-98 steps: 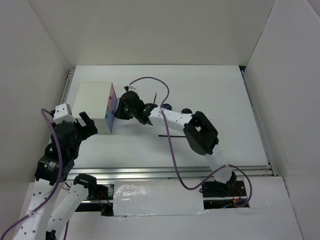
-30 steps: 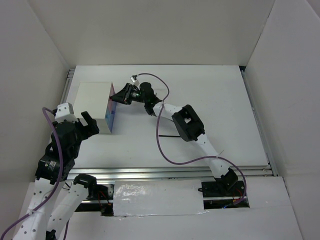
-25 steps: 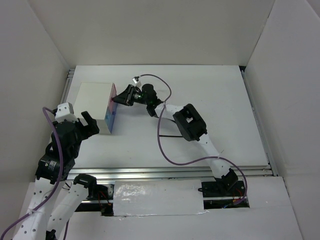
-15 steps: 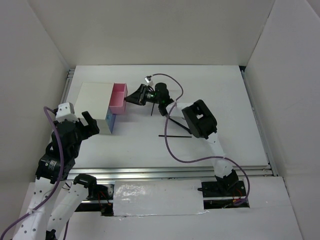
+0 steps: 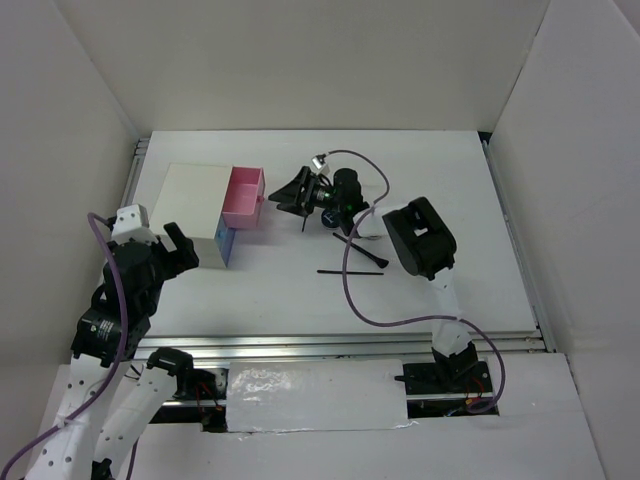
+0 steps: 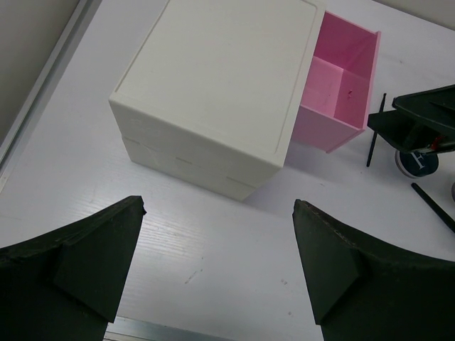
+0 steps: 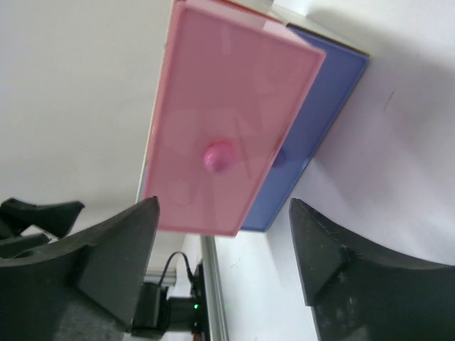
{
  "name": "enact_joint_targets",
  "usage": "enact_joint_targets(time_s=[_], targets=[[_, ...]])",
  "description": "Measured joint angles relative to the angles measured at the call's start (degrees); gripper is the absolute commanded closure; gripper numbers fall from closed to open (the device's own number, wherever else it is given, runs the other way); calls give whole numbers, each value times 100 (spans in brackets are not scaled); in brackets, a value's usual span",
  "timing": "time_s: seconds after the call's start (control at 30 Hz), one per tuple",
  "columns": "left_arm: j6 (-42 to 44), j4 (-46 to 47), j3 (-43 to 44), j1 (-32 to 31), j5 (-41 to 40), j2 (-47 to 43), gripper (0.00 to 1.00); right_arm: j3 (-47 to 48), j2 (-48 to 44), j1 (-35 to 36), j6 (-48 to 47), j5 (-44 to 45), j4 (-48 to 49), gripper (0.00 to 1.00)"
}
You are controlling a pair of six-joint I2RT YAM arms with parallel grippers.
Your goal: Organize the makeup
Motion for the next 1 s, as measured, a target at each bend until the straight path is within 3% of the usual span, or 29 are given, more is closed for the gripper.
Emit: enact_joint_targets(time_s=[0.13, 0.3, 0.6, 0.83, 1.0], targets=[[7, 42, -9, 0, 87, 61, 1, -564, -551, -140, -68, -7, 17, 0], [57, 249, -72, 0, 743, 404, 1, -1602, -1860, -531, -398, 87, -306, 0], [15, 988, 122, -221, 2127, 2162, 1, -2332, -5368, -682, -1967, 1971, -3856, 0], [-20, 1255, 1668, -1517, 1832, 4061, 1, -3042, -7558, -688, -2586, 2822, -5840, 0], [4, 1539, 2702, -1910, 1665, 5425, 1, -3381, -8725, -702, -2745, 2986, -6800, 0]])
